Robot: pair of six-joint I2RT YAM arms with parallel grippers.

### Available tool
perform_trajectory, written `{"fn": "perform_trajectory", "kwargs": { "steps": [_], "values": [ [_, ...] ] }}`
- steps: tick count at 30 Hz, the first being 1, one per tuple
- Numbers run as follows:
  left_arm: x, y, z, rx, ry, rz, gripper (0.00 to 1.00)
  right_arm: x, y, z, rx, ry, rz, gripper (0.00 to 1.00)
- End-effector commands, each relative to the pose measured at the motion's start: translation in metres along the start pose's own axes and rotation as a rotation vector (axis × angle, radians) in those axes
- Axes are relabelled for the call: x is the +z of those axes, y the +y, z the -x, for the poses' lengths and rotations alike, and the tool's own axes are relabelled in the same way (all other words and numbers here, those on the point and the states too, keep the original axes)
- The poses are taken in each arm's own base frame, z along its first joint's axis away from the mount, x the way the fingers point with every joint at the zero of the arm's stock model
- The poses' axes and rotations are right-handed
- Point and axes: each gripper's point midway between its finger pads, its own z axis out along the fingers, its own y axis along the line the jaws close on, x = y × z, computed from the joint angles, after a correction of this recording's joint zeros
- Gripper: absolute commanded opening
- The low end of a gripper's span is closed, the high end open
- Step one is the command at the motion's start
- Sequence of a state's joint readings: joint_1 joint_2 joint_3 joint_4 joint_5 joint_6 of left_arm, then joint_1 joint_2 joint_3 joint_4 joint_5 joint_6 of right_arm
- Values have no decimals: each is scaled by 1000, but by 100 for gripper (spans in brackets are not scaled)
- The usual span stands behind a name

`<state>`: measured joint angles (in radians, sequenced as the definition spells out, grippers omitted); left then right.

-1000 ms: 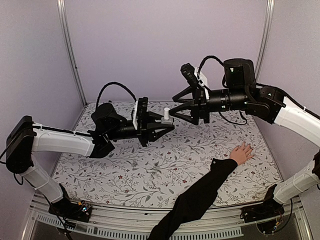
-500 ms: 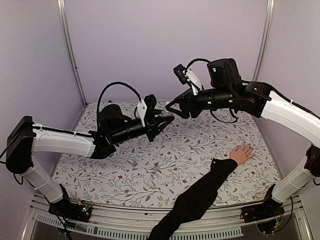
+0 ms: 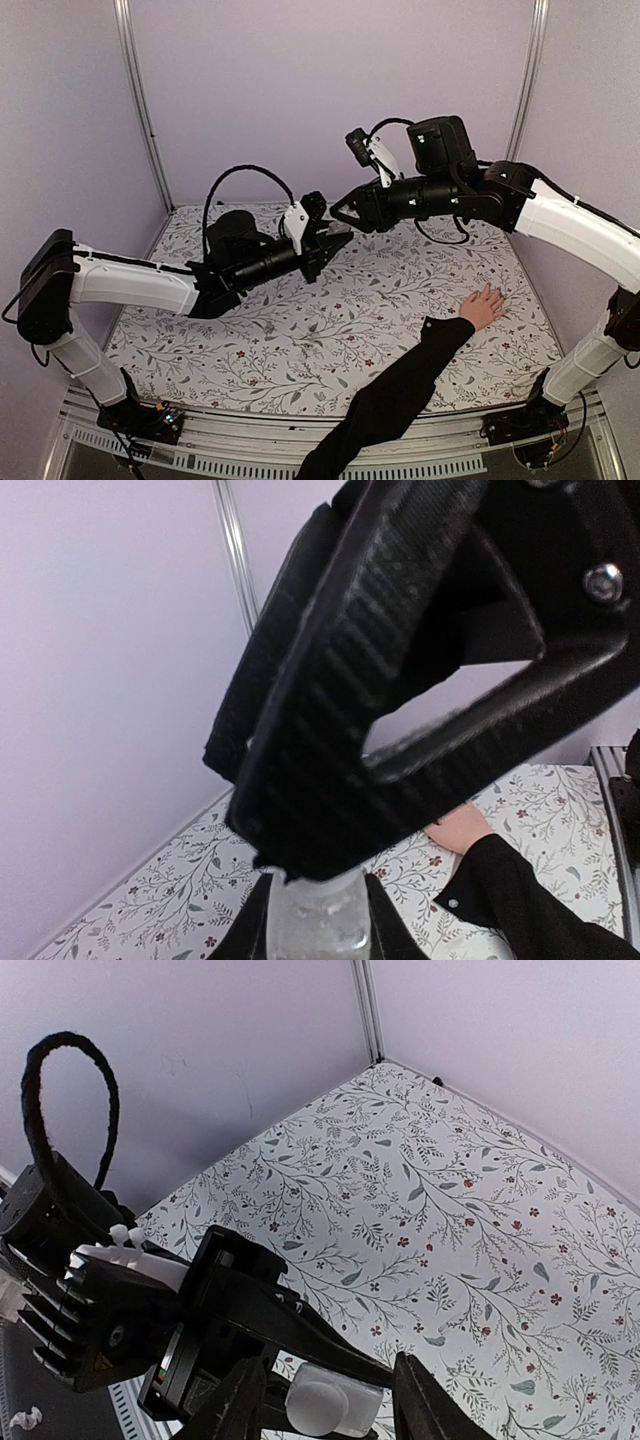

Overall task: Paint the nails
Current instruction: Unscrew the nail polish bottle.

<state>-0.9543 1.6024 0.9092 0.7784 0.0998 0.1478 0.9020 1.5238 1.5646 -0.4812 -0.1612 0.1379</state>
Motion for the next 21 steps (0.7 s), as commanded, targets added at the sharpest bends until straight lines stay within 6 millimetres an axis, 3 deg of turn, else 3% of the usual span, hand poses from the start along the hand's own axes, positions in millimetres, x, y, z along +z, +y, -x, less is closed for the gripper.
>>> {"fn": "perform_trajectory", "kwargs": {
  "steps": [1, 6, 21],
  "values": [
    [5, 1, 8, 21, -16, 19, 0, 1, -3, 7, 22, -12, -16, 43],
    [6, 1, 7, 25, -10, 27, 0, 4, -3, 4, 27, -3, -10, 41],
    [3, -4, 13, 9, -36, -9, 0, 5, 8, 4, -16, 2, 51, 4]
  ]
}}
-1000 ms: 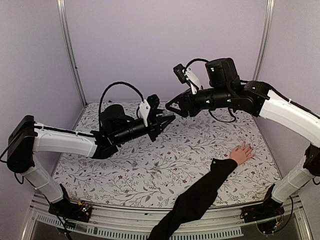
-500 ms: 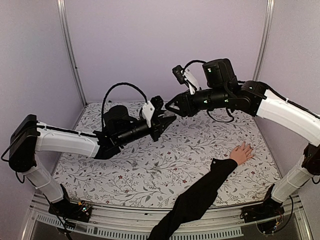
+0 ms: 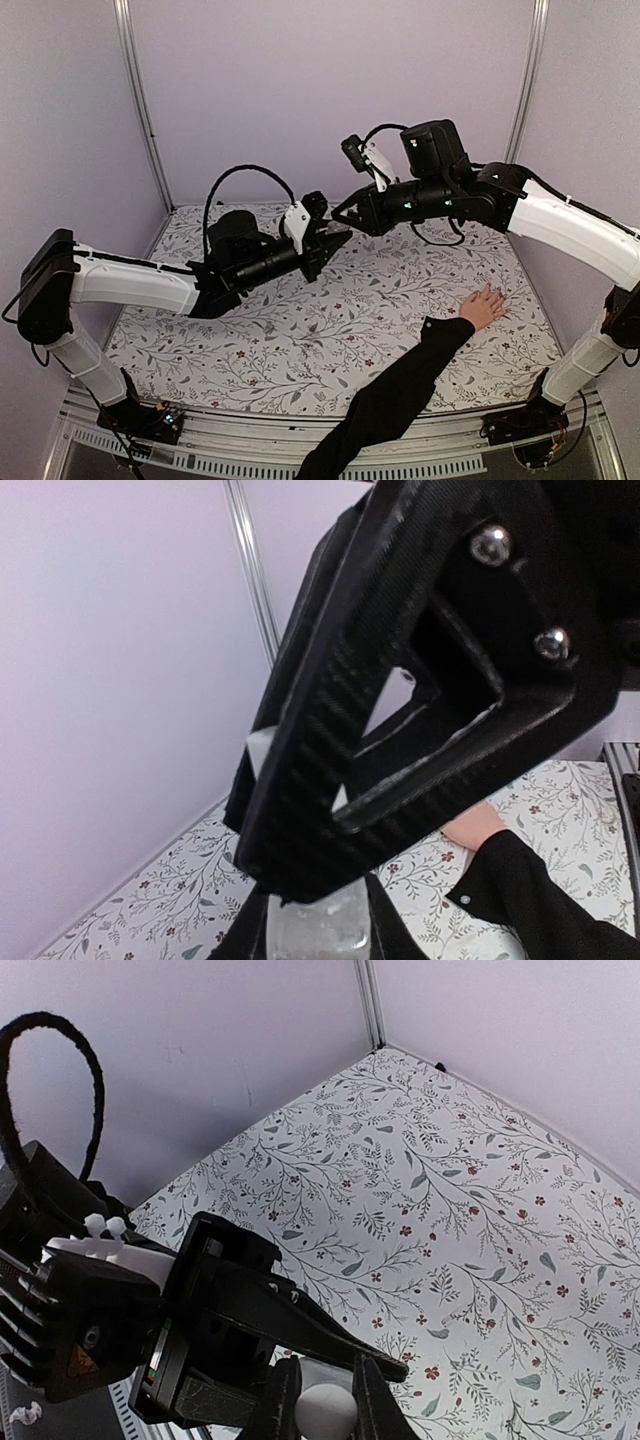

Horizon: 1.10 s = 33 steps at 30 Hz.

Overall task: Paint the nails
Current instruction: Unscrew the nail polish bottle.

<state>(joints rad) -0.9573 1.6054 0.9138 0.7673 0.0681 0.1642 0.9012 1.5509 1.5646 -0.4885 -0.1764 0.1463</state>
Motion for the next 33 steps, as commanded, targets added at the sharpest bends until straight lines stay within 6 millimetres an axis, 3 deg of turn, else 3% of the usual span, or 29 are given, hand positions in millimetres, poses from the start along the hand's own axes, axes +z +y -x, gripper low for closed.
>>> {"fn": "perform_trajectory", "kwargs": {
  "steps": [1, 9, 18, 22, 27, 33],
  "values": [
    [2, -8, 17, -12, -54, -46, 0, -8, 10, 15, -38, -36, 46, 3],
    [-7, -22, 27, -76, -113, -208, 0, -18, 26, 17, -173, -59, 125, 0],
    [-18, -50, 38, -95, -161, -417, 0, -20, 27, 6, -336, -32, 136, 1],
    [-18, -50, 39, -96, -164, -417, 0, -20, 27, 5, -342, -29, 135, 13],
    [-18, -48, 39, -87, -164, -403, 0, -27, 27, 12, -328, -54, 117, 35],
    [-19, -47, 36, -78, -153, -393, 0, -39, 28, 18, -301, -82, 109, 48]
  ]
}}
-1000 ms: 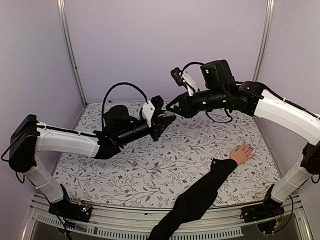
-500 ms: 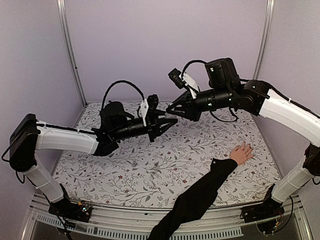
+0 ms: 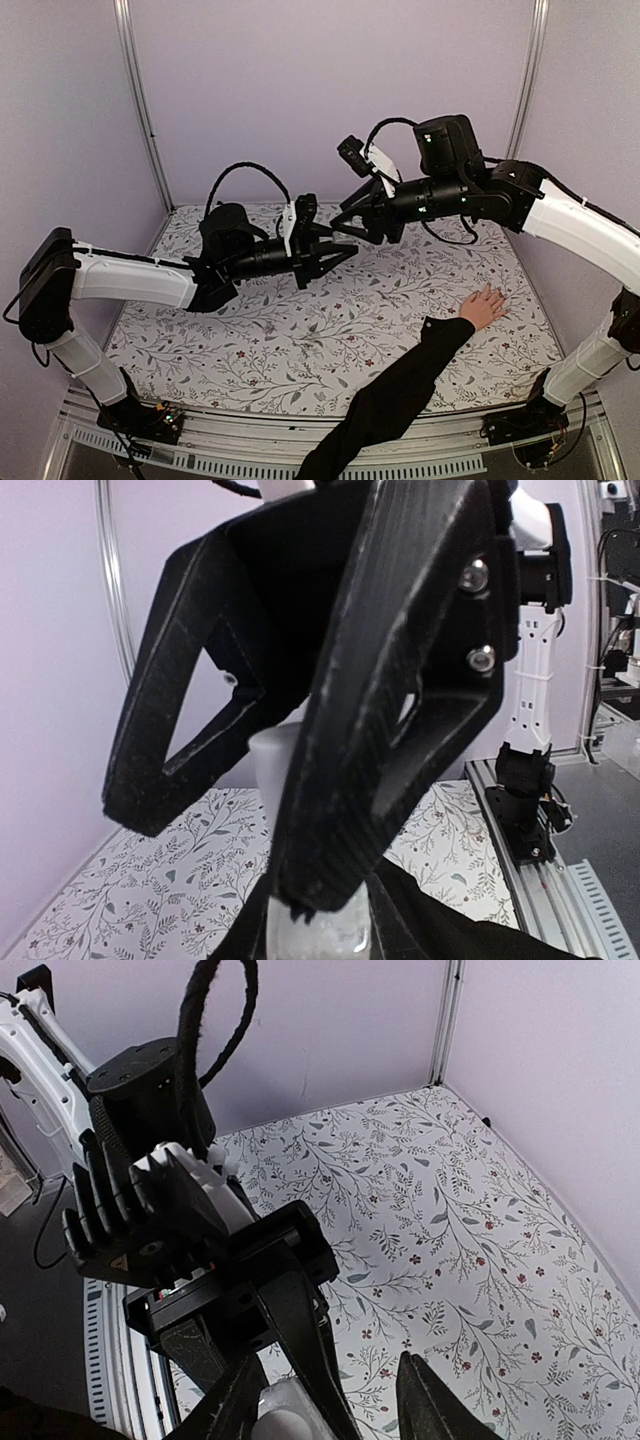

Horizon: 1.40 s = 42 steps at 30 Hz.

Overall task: Paint the nails
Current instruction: Unscrew the nail polish bottle.

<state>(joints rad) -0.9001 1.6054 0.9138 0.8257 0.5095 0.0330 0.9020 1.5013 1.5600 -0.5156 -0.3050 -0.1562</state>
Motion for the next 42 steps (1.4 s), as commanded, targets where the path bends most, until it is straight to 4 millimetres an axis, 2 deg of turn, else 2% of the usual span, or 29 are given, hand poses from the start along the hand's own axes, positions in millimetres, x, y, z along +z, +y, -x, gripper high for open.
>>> {"fn": "perform_trajectory", "kwargs": {
  "steps": [1, 7, 15, 19, 27, 32, 38, 42],
  "values": [
    [-1, -7, 13, 36, -35, -21, 0, -20, 0, 18, 4, -68, -25, 50],
    [-3, -4, 6, 38, -12, 9, 0, -25, 9, 20, 50, -74, 20, 56],
    [-3, -2, 5, 46, -9, 18, 0, -15, 5, 3, 144, -8, 25, 52],
    [-3, -2, 6, 51, -12, 17, 0, -11, 3, -2, 167, 12, 35, 44],
    [-4, -2, 4, 49, -7, 24, 0, -6, 9, -8, 180, 43, 83, 39],
    [-4, 0, 4, 49, -8, 30, 0, -5, 11, -9, 179, 54, 94, 29],
    [-3, 1, 3, 49, -5, 37, 0, -6, 16, -7, 162, 47, 126, 12],
    [-2, 4, 0, 44, 3, 52, 0, -8, 18, -4, 144, 36, 137, 7]
  ]
}}
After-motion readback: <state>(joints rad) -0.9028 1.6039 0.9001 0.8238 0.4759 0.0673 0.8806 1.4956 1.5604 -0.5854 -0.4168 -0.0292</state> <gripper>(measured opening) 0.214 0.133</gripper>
